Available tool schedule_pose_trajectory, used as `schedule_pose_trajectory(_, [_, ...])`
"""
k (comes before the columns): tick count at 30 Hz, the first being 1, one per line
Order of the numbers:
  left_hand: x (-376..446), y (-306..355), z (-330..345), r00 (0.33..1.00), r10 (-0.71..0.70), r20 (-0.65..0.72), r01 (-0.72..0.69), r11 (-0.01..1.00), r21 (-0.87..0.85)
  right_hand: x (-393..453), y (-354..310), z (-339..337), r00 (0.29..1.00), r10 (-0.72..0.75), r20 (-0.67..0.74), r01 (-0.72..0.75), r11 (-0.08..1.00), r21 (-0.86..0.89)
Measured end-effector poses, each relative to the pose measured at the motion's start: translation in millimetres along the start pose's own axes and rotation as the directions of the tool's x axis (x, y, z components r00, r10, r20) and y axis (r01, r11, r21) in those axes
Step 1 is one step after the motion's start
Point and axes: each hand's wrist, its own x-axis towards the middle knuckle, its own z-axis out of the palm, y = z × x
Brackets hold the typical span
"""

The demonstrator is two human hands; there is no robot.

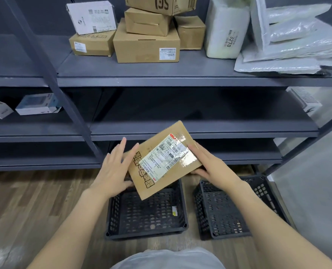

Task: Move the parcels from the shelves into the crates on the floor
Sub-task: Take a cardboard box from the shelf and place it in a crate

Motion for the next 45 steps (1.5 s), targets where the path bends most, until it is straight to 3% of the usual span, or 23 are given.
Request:
schedule_pose_trajectory(5, [14.1,-12.2,-15.1,0.981,0.140,0.132,-0.138,0.990,-0.026,11.7,-7.6,-10.4,0.998,-0.040,0.040,0.040,0.999,-0.004])
schedule_pose_trajectory(12, [9.2,7.9,-8.8,0.959,0.257,-0.118,-0.254,0.966,0.037,4.4,-12.4,-2.2,0.981,0.172,-0.092,-0.163,0.982,0.096])
schedule_pose_trajectory(16, [1.9,31.0,1.0,0.963,0.131,-0.236,-0.131,0.991,0.012,-2.2,-27.6,12.8,0.943,0.262,-0.205,-0.210,0.948,0.240])
schedule_pose_trajectory(24, [-13.4,61.1,16.3,0.915,-0.178,-0.361,0.129,0.979,-0.155,-12.8,-65.1,40.1,0.979,0.203,0.001,-0.189,0.910,0.370])
schedule_pose_trajectory(27, [-17.4,65.7,13.3,0.909,-0.184,-0.373,0.122,0.975,-0.185,-10.5,-68.4,44.4,0.970,0.243,-0.017,-0.220,0.905,0.364])
schedule_pose_trajectory(32, [-22.3,78.6,11.4,0.891,-0.145,-0.430,0.045,0.971,-0.233,-1.9,-69.9,42.6,0.924,0.337,-0.180,-0.258,0.897,0.358])
schedule_pose_trajectory(40, [-24.9,91.6,9.7,0.822,-0.217,-0.527,0.072,0.957,-0.282,-1.0,-72.4,42.7,0.936,0.204,-0.287,-0.141,0.964,0.226])
schedule_pose_trajectory(45, [-26.2,90.7,14.0,0.822,-0.213,-0.528,0.091,0.965,-0.247,-2.0,-69.7,44.5,0.942,0.179,-0.284,-0.118,0.969,0.219])
